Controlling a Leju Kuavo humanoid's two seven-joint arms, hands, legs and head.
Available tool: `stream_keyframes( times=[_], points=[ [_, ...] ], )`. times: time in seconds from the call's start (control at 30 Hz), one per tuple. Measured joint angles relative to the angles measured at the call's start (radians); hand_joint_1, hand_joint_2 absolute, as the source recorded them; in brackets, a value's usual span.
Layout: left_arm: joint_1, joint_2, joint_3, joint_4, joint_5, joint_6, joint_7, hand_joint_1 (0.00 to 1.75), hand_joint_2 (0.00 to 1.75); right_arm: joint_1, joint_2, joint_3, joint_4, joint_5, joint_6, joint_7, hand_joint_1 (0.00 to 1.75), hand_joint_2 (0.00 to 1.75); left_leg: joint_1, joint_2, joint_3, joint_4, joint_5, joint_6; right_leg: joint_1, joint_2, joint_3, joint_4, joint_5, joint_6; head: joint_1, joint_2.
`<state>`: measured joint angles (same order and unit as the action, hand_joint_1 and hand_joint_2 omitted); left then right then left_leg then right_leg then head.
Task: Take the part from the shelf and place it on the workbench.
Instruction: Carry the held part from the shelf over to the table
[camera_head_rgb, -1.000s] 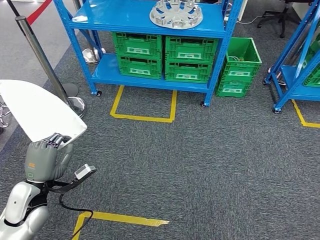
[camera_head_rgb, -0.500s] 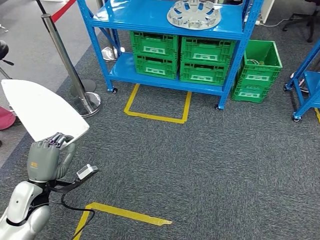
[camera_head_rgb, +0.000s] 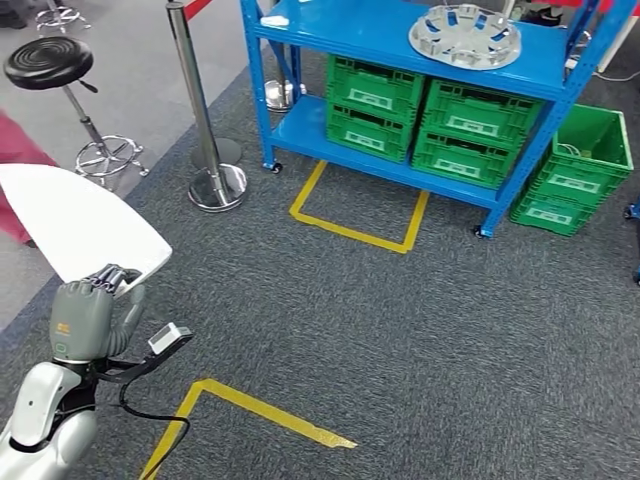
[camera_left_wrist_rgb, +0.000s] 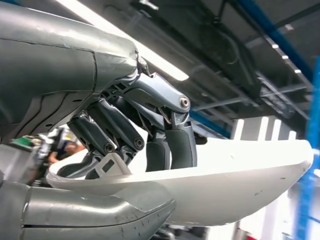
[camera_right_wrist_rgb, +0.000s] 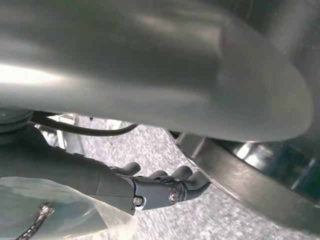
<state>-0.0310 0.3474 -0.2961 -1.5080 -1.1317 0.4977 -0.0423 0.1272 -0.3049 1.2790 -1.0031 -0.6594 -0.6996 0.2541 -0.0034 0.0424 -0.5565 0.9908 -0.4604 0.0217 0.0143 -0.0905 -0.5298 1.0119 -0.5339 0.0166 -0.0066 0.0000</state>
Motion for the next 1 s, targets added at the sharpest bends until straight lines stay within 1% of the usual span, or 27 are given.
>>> stream_keyframes(
  times=[0.07, 0.1, 0.13, 0.17, 0.2, 0.23, 0.27, 0.3, 0.33, 0.37, 0.4, 0.43, 0.47, 0.5, 0.53, 0.6, 0.63, 0.67, 0.7, 0.73, 0.8, 0.83, 0.87, 0.9, 0.93, 0.97, 1.0],
  points=[
    [-0.003, -0.003, 0.0, 0.0, 0.004, -0.002, 0.0, 1.75, 1.75, 0.0, -0.001, -0.003, -0.004, 0.003, 0.0, -0.001, 0.0, 0.0, 0.002, -0.023, -0.003, -0.002, 0.005, 0.009, -0.004, 0.062, -0.05, 0.107, -0.06, 0.008, 0.003, 0.0],
    [-0.004, -0.006, 0.001, 0.0, 0.008, -0.005, 0.0, 1.75, 1.75, 0.0, -0.001, -0.004, -0.005, 0.005, 0.0, -0.001, 0.0, 0.0, 0.001, -0.035, -0.005, -0.002, 0.007, 0.012, -0.004, 0.079, -0.086, 0.182, -0.093, 0.009, 0.003, 0.0],
    [-0.004, -0.008, 0.001, 0.0, 0.014, -0.009, 0.0, 1.75, 1.75, 0.0, -0.001, -0.004, -0.006, 0.008, 0.0, 0.0, 0.0, 0.0, -0.001, -0.049, -0.007, -0.002, 0.008, 0.015, -0.004, 0.085, -0.117, 0.245, -0.115, 0.009, 0.002, 0.0],
    [-0.004, -0.01, 0.001, 0.0, 0.022, -0.013, 0.0, 1.75, 1.75, 0.0, -0.001, -0.004, -0.006, 0.011, 0.0, 0.002, 0.0, 0.0, -0.004, -0.064, -0.008, -0.002, 0.01, 0.016, -0.004, 0.087, -0.135, 0.277, -0.118, 0.007, 0.002, 0.0],
    [-0.003, -0.012, 0.001, 0.0, 0.03, -0.018, 0.0, 1.75, 1.75, 0.0, -0.001, -0.005, -0.006, 0.014, 0.0, 0.003, 0.0, 0.0, -0.006, -0.078, -0.009, -0.002, 0.011, 0.017, -0.004, 0.09, -0.133, 0.267, -0.1, 0.003, 0.002, 0.0],
    [-0.003, -0.013, 0.001, 0.0, 0.036, -0.021, 0.0, 1.75, 1.75, 0.0, -0.002, -0.005, -0.007, 0.016, 0.0, 0.005, 0.0, 0.0, -0.008, -0.093, -0.009, -0.002, 0.013, 0.018, -0.002, 0.096, -0.109, 0.215, -0.065, -0.003, 0.002, 0.0],
    [-0.003, -0.015, 0.001, 0.0, 0.039, -0.022, 0.0, 1.75, 1.75, 0.0, -0.002, -0.006, -0.007, 0.018, 0.0, 0.005, 0.0, 0.0, -0.009, -0.108, -0.009, -0.002, 0.014, 0.017, 0.0, 0.113, -0.072, 0.139, -0.024, -0.011, 0.002, 0.0],
    [-0.003, -0.017, 0.002, -0.001, 0.041, -0.023, 0.0, 1.75, 1.75, 0.0, -0.003, -0.006, -0.007, 0.018, 0.0, 0.006, 0.0, 0.0, -0.009, -0.12, -0.009, -0.001, 0.016, 0.016, 0.0, 0.14, -0.037, 0.065, 0.005, -0.02, 0.001, 0.0],
    [-0.004, -0.019, 0.002, -0.001, 0.042, -0.023, 0.0, 1.75, 1.75, 0.0, -0.004, -0.007, -0.007, 0.019, 0.0, 0.006, 0.0, 0.0, -0.009, -0.133, -0.011, 0.0, 0.018, 0.013, 0.001, 0.162, -0.01, 0.008, 0.024, -0.026, 0.001, 0.0],
    [-0.004, -0.021, 0.002, -0.001, 0.043, -0.023, 0.0, 1.75, 1.75, 0.0, -0.005, -0.008, -0.008, 0.02, 0.0, 0.006, 0.0, 0.0, -0.006, -0.144, -0.015, 0.001, 0.02, 0.01, 0.003, 0.178, 0.006, -0.023, 0.031, -0.03, 0.001, 0.0],
    [-0.004, -0.022, 0.002, -0.001, 0.043, -0.024, 0.0, 1.75, 1.75, 0.0, -0.006, -0.009, -0.009, 0.02, 0.0, 0.006, 0.0, 0.0, -0.003, -0.156, -0.019, 0.0, 0.023, 0.004, 0.004, 0.18, 0.012, -0.034, 0.03, -0.032, 0.001, 0.0],
    [-0.004, -0.023, 0.003, -0.001, 0.043, -0.024, 0.0, 1.75, 1.75, 0.0, -0.006, -0.01, -0.011, 0.02, 0.0, 0.006, 0.0, 0.0, -0.001, -0.169, -0.023, -0.001, 0.027, -0.002, 0.005, 0.167, 0.017, -0.04, 0.034, -0.032, 0.002, 0.0],
    [-0.003, -0.023, 0.003, -0.001, 0.043, -0.025, 0.0, 1.75, 1.75, 0.0, -0.006, -0.011, -0.013, 0.021, 0.0, 0.006, 0.0, 0.0, 0.0, -0.169, -0.027, 0.002, 0.026, -0.006, 0.003, 0.154, 0.022, -0.048, 0.039, -0.033, 0.002, 0.0],
    [-0.003, -0.023, 0.004, -0.001, 0.043, -0.025, 0.0, 1.75, 1.75, 0.0, -0.006, -0.011, -0.016, 0.021, 0.0, 0.006, 0.0, 0.0, -0.001, -0.153, -0.035, 0.015, 0.016, -0.01, 0.001, 0.14, 0.026, -0.058, 0.045, -0.035, 0.0, 0.0],
    [-0.004, -0.022, 0.005, -0.001, 0.044, -0.025, 0.0, 1.75, 1.75, 0.0, -0.006, -0.012, -0.018, 0.022, 0.0, 0.006, 0.0, 0.0, -0.002, -0.128, -0.05, 0.048, -0.006, -0.015, -0.003, 0.125, 0.029, -0.067, 0.05, -0.037, -0.002, 0.0],
    [-0.006, -0.023, 0.006, -0.001, 0.044, -0.026, 0.0, 1.75, 1.75, 0.003, -0.006, -0.013, -0.02, 0.025, 0.0, 0.008, 0.0, 0.0, 0.003, -0.073, -0.105, 0.169, -0.074, -0.026, -0.006, 0.095, 0.032, -0.075, 0.052, -0.04, -0.005, 0.0],
    [-0.006, -0.023, 0.005, -0.001, 0.044, -0.026, 0.0, 1.75, 1.75, 0.004, -0.006, -0.013, -0.02, 0.027, 0.0, 0.009, 0.0, 0.0, 0.008, -0.062, -0.135, 0.234, -0.101, -0.034, -0.007, 0.079, 0.032, -0.075, 0.051, -0.039, -0.006, 0.0],
    [-0.004, -0.024, 0.005, -0.001, 0.044, -0.027, 0.0, 1.75, 1.75, 0.004, -0.006, -0.013, -0.02, 0.028, 0.0, 0.011, 0.0, 0.0, 0.015, -0.057, -0.153, 0.274, -0.112, -0.041, -0.008, 0.065, 0.032, -0.075, 0.049, -0.038, -0.006, 0.0],
    [-0.002, -0.024, 0.005, -0.001, 0.045, -0.027, 0.0, 1.75, 1.75, 0.005, -0.006, -0.013, -0.02, 0.029, 0.0, 0.013, 0.0, 0.0, 0.022, -0.052, -0.155, 0.28, -0.103, -0.049, -0.011, 0.05, 0.032, -0.074, 0.047, -0.034, -0.006, 0.0],
    [-0.001, -0.024, 0.006, -0.001, 0.045, -0.027, 0.0, 1.75, 1.75, 0.005, -0.006, -0.013, -0.02, 0.03, 0.0, 0.014, 0.0, 0.0, 0.029, -0.046, -0.135, 0.243, -0.076, -0.058, -0.015, 0.037, 0.034, -0.071, 0.044, -0.029, -0.006, 0.0],
    [-0.002, -0.024, 0.006, -0.001, 0.045, -0.027, 0.0, 1.75, 1.75, 0.007, -0.008, -0.014, -0.02, 0.032, 0.0, 0.015, 0.0, 0.0, 0.038, -0.005, -0.064, 0.109, -0.015, -0.077, -0.018, 0.013, 0.035, -0.059, 0.031, -0.013, -0.007, 0.0],
    [-0.002, -0.025, 0.007, -0.001, 0.045, -0.028, 0.0, 1.75, 1.75, 0.008, -0.01, -0.014, -0.02, 0.032, 0.0, 0.015, 0.0, 0.0, 0.039, 0.012, -0.037, 0.056, 0.001, -0.076, -0.018, 0.004, 0.032, -0.049, 0.023, -0.004, -0.009, 0.0],
    [-0.002, -0.026, 0.007, -0.001, 0.045, -0.028, 0.0, 1.75, 1.75, 0.009, -0.012, -0.014, -0.021, 0.033, 0.0, 0.015, 0.0, 0.0, 0.039, 0.022, -0.024, 0.03, 0.004, -0.07, -0.015, -0.004, 0.03, -0.042, 0.015, 0.003, -0.008, 0.0],
    [-0.001, -0.026, 0.007, -0.001, 0.045, -0.028, 0.0, 1.75, 1.75, 0.009, -0.014, -0.014, -0.022, 0.033, 0.0, 0.015, 0.0, 0.0, 0.036, 0.02, -0.023, 0.025, -0.003, -0.06, -0.012, -0.012, 0.03, -0.037, 0.009, 0.008, -0.008, 0.0],
    [0.0, -0.026, 0.008, -0.001, 0.045, -0.028, 0.0, 1.75, 1.75, 0.008, -0.014, -0.014, -0.023, 0.033, 0.0, 0.015, 0.0, 0.0, 0.036, 0.005, -0.025, 0.027, -0.004, -0.046, -0.013, -0.02, 0.032, -0.035, 0.005, 0.01, -0.006, 0.0],
    [0.001, -0.026, 0.009, -0.001, 0.045, -0.028, 0.0, 1.75, 1.75, 0.008, -0.015, -0.014, -0.023, 0.033, 0.0, 0.015, 0.0, 0.0, 0.035, -0.006, -0.026, 0.028, -0.005, -0.037, -0.016, -0.024, 0.036, -0.034, 0.001, 0.013, -0.004, 0.0],
    [0.001, -0.026, 0.01, -0.001, 0.045, -0.028, 0.0, 1.75, 1.75, 0.008, -0.015, -0.014, -0.023, 0.033, 0.0, 0.014, 0.0, 0.0, 0.033, -0.016, -0.026, 0.028, -0.004, -0.03, -0.019, -0.013, 0.034, -0.024, -0.009, 0.016, -0.003, 0.0]
  ],
)
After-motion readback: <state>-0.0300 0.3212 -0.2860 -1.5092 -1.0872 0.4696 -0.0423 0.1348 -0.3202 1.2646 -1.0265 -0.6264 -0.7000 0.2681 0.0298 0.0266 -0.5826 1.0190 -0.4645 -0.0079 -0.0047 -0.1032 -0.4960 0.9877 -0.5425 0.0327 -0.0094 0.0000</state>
